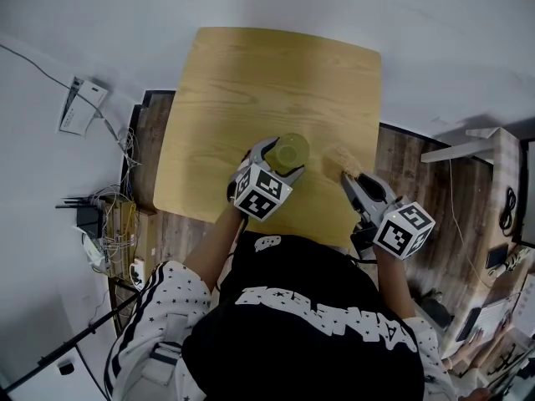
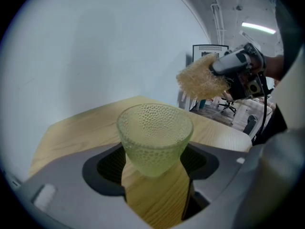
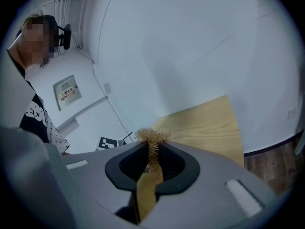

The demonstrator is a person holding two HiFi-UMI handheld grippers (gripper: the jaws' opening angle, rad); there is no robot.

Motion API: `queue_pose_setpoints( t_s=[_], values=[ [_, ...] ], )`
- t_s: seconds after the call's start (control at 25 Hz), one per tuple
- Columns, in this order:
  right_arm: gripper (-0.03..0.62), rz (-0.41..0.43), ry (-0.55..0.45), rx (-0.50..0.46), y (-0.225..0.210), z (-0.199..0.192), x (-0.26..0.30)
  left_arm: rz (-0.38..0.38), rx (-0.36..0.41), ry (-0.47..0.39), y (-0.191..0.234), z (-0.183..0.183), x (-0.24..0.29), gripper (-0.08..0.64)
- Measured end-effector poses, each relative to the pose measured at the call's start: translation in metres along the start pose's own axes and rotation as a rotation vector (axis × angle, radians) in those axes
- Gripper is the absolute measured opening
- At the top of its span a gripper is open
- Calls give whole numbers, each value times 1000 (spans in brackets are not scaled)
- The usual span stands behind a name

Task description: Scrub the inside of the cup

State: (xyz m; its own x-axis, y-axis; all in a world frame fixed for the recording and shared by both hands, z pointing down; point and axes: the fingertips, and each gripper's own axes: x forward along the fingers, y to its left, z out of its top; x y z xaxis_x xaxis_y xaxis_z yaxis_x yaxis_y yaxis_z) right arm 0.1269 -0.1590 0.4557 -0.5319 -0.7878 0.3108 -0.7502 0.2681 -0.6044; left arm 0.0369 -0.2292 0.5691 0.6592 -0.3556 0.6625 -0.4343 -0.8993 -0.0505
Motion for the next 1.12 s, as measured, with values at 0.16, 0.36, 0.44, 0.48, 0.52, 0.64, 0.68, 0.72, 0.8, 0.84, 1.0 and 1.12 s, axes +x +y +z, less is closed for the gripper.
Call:
queue_pose_setpoints(
  t_s=[0.16, 0.36, 0.44, 0.48, 0.52, 0.64, 0.68, 0.72, 0.8, 0.84, 1.0, 1.12],
  values=[
    [61, -1, -2, -2, 1, 1, 1, -8, -36, -9, 2, -1, 0, 359],
    [61, 4, 12, -6, 5, 0, 2, -11, -70, -13, 4, -3, 0, 360],
    [61, 1, 17, -8, 5, -1, 2, -11, -81, -13, 4, -3, 0, 360],
    [61, 0, 16, -9, 5, 0, 3, -11, -84, -13, 4, -3, 0, 360],
    [61, 1, 14, -11, 5, 0, 3, -10, -85, -13, 4, -2, 0, 360],
    [61, 5, 5, -14, 6, 2, 4, -11, -87, -14, 4, -1, 0, 360],
    [61, 4, 5, -14, 7, 3, 4, -12, -87, -15, 4, -1, 0, 360],
    [61, 4, 6, -15, 7, 3, 4, -13, -88, -15, 3, -1, 0, 360],
    [61, 5, 6, -16, 8, 4, 5, -16, -90, -18, 3, -1, 1, 360],
    [61, 6, 4, -17, 8, 4, 5, -17, -90, -18, 3, -1, 1, 360],
    [61, 6, 4, -19, 8, 4, 6, -21, -92, -18, 3, -2, 1, 360],
    [61, 7, 2, -19, 8, 5, 6, -19, -92, -18, 3, -2, 1, 362]
  ],
)
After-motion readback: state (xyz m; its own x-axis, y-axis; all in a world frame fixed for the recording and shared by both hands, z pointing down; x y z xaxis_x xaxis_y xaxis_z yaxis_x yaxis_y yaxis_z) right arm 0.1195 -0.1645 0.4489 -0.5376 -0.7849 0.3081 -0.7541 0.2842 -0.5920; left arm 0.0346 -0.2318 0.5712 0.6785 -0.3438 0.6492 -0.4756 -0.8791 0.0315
